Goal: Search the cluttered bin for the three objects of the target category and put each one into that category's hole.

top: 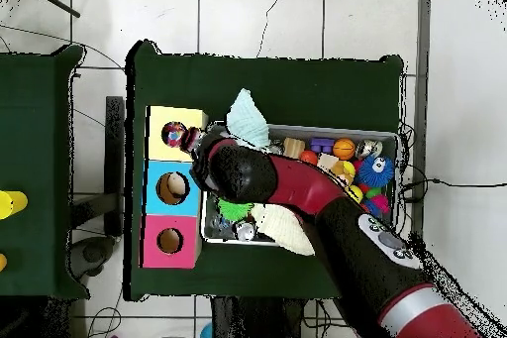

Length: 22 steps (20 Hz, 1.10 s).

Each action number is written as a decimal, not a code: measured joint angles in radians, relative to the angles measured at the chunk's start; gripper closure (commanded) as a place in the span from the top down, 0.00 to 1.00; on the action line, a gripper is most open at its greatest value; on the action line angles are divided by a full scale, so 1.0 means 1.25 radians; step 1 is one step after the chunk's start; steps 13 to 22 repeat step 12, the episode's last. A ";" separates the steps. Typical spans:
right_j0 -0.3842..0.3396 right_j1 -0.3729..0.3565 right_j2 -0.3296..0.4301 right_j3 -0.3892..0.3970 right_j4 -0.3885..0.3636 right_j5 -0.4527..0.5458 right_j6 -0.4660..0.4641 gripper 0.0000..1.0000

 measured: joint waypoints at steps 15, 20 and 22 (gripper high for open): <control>0.006 -0.066 -0.011 0.080 0.000 -0.014 0.000 0.00; 0.006 -0.066 -0.011 0.080 0.000 -0.014 0.000 0.00; 0.006 -0.066 -0.011 0.080 0.000 -0.014 0.000 0.00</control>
